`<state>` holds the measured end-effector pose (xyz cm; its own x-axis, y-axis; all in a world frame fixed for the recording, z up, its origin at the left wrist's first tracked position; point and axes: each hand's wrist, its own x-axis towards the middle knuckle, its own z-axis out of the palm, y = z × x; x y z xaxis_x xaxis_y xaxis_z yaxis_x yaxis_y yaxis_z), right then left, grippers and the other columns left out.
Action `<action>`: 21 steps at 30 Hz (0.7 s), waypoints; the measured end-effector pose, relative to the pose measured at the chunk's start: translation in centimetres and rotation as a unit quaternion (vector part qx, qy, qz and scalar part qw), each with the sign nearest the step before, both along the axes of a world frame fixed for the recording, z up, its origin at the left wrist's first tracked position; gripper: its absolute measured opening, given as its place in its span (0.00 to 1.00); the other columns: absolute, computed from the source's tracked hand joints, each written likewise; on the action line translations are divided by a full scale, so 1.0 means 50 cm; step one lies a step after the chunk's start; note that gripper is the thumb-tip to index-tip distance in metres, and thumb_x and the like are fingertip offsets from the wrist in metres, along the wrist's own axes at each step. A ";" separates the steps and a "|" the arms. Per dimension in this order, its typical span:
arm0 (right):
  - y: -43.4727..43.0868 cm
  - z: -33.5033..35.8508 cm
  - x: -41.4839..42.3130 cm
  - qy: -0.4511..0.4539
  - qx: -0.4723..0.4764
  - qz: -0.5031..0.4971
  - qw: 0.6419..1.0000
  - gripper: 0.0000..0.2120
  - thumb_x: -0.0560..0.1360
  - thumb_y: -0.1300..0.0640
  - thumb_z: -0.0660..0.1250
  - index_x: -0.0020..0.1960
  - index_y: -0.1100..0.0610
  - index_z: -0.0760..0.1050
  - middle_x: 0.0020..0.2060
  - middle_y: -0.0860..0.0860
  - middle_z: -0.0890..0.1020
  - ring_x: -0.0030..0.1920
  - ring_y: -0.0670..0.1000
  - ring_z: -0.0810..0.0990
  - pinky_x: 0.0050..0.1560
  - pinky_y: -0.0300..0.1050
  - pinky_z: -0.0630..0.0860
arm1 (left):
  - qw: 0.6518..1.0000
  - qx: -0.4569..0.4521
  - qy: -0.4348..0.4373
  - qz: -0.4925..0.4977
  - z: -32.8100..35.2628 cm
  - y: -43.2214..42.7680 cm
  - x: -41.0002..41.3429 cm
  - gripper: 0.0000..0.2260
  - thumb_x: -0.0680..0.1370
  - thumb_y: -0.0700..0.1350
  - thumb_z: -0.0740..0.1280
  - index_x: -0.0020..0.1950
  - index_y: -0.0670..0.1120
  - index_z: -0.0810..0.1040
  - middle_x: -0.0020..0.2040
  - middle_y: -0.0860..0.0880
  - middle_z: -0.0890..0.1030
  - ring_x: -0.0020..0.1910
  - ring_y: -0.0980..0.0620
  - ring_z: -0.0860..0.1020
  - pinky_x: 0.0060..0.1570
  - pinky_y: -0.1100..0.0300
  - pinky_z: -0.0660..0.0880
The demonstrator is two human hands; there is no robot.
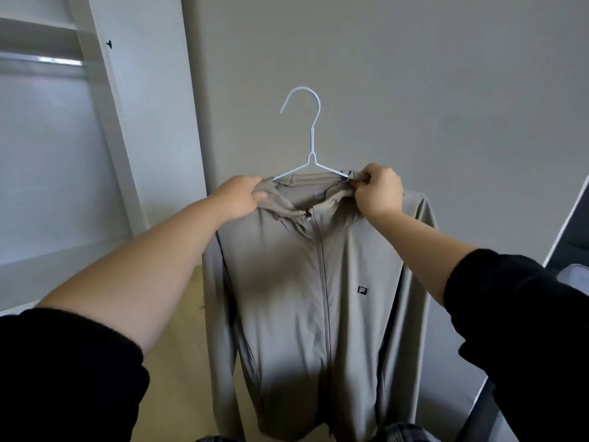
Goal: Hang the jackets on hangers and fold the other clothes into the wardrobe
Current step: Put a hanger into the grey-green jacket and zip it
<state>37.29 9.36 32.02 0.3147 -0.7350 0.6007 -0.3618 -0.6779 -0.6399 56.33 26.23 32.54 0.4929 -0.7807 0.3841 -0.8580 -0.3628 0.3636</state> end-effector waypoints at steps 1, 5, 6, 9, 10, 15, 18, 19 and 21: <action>0.002 -0.005 0.006 0.003 -0.003 0.000 1.000 0.05 0.74 0.64 0.64 0.44 0.57 0.77 0.44 0.54 0.82 0.48 0.57 0.78 0.41 0.41 0.65 | 1.000 -0.002 -0.020 0.022 -0.003 -0.002 0.003 0.11 0.81 0.45 0.61 0.57 0.39 0.75 0.58 0.39 0.78 0.57 0.41 0.75 0.54 0.54 0.70; -0.013 -0.036 0.062 0.012 -0.009 0.021 1.000 0.05 0.76 0.63 0.64 0.48 0.61 0.78 0.47 0.56 0.83 0.50 0.58 0.78 0.43 0.42 0.67 | 0.992 -0.059 -0.062 0.089 -0.038 -0.019 0.038 0.08 0.80 0.41 0.60 0.50 0.38 0.76 0.52 0.38 0.79 0.53 0.38 0.75 0.45 0.55 0.68; -0.023 -0.044 0.084 0.017 -0.013 0.022 1.000 0.05 0.76 0.63 0.63 0.49 0.61 0.78 0.48 0.56 0.82 0.51 0.59 0.78 0.45 0.44 0.69 | 0.990 -0.071 -0.062 0.102 -0.050 -0.027 0.054 0.08 0.80 0.41 0.60 0.49 0.38 0.76 0.51 0.38 0.79 0.51 0.38 0.75 0.44 0.55 0.68; -0.068 -0.070 0.176 0.042 -0.036 0.008 0.998 0.06 0.75 0.62 0.62 0.49 0.61 0.77 0.48 0.58 0.82 0.52 0.62 0.77 0.52 0.51 0.72 | 0.983 -0.092 -0.059 0.146 -0.083 -0.067 0.125 0.07 0.80 0.41 0.60 0.44 0.40 0.73 0.48 0.38 0.79 0.49 0.36 0.75 0.41 0.54 0.67; -0.085 -0.077 0.215 0.052 -0.043 -0.002 0.998 0.06 0.75 0.62 0.62 0.49 0.60 0.77 0.49 0.58 0.81 0.52 0.63 0.76 0.53 0.52 0.70 | 0.980 -0.094 -0.066 0.161 -0.092 -0.084 0.155 0.07 0.80 0.42 0.60 0.45 0.41 0.73 0.48 0.37 0.79 0.49 0.36 0.75 0.41 0.54 0.67; -0.188 -0.099 0.420 0.090 -0.042 -0.008 0.995 0.07 0.75 0.63 0.60 0.50 0.59 0.76 0.50 0.58 0.80 0.53 0.62 0.75 0.55 0.50 0.64 | 0.970 -0.093 -0.109 0.198 -0.129 -0.171 0.332 0.06 0.79 0.41 0.61 0.49 0.39 0.74 0.48 0.35 0.79 0.48 0.33 0.76 0.40 0.51 0.68; -0.234 -0.092 0.519 0.102 -0.051 0.021 0.993 0.07 0.75 0.64 0.60 0.50 0.60 0.76 0.50 0.58 0.80 0.52 0.63 0.75 0.53 0.51 0.66 | 0.968 -0.110 -0.102 0.203 -0.132 -0.202 0.422 0.06 0.78 0.39 0.60 0.49 0.38 0.75 0.46 0.35 0.80 0.47 0.33 0.76 0.40 0.50 0.67; -0.241 -0.084 0.548 0.106 -0.046 0.033 0.993 0.07 0.75 0.64 0.60 0.50 0.60 0.76 0.50 0.59 0.80 0.51 0.63 0.76 0.53 0.51 0.67 | 0.968 -0.122 -0.085 0.204 -0.129 -0.208 0.447 0.06 0.78 0.39 0.60 0.49 0.38 0.75 0.46 0.35 0.80 0.47 0.33 0.76 0.40 0.50 0.66; -0.245 -0.055 0.593 0.125 -0.032 0.054 0.990 0.07 0.75 0.63 0.61 0.49 0.60 0.77 0.49 0.59 0.80 0.50 0.63 0.76 0.52 0.51 0.69 | 0.967 -0.139 -0.043 0.211 -0.111 -0.211 0.487 0.08 0.78 0.40 0.59 0.48 0.37 0.76 0.46 0.35 0.80 0.47 0.34 0.76 0.41 0.50 0.67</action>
